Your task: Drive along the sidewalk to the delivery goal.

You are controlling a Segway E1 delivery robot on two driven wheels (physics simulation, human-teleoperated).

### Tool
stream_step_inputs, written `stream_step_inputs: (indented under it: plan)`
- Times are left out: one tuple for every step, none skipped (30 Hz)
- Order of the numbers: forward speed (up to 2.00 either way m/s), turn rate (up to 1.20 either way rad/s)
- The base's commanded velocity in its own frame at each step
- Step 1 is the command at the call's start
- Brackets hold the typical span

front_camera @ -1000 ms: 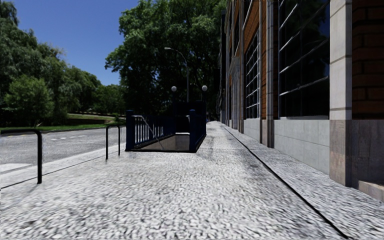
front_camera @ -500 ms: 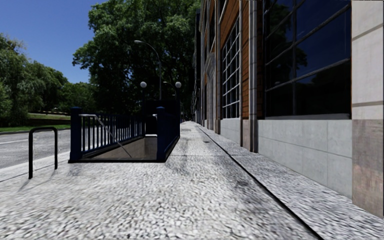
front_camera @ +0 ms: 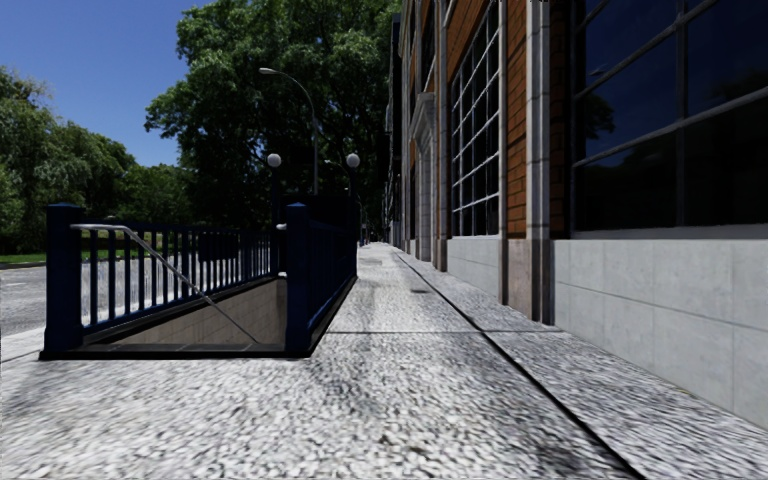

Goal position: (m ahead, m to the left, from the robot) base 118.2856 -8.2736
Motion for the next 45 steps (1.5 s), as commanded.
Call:
stream_step_inputs:
  plan:
    - [2.00,0.00]
    - [2.00,0.00]
    - [2.00,0.00]
    - [2.00,0.00]
    - [2.00,0.00]
    - [2.00,0.00]
    - [2.00,0.00]
    - [2.00,0.00]
    - [2.00,-0.47]
    - [2.00,-0.78]
    - [2.00,-0.96]
    - [2.00,-1.01]
    - [2.00,-1.02]
    - [2.00,-0.03]
    - [2.00,0.00]
    - [2.00,0.00]
    - [2.00,0.00]
    - [2.00,0.00]
    - [2.00,0.00]
    - [2.00,0.00]
    - [2.00,0.00]
    - [2.00,0.00]
    - [2.00,0.00]
    - [2.00,0.00]
    - [2.00,0.00]
    - [2.00,0.00]
    - [2.00,0.00]
    - [2.00,0.00]
    - [2.00,0.00]
    - [2.00,0.00]
    - [2.00,0.00]
    - [2.00,0.00]
    - [2.00,0.00]
    - [2.00,0.00]
    - [2.00,0.00]
    - [2.00,0.00]
    - [2.00,0.00]
    - [2.00,0.00]
    - [2.00,0.00]
    - [2.00,0.00]
    - [2.00,0.00]
    - [2.00,0.00]
    - [2.00,0.00]
    - [2.00,0.00]
    - [2.00,0.00]
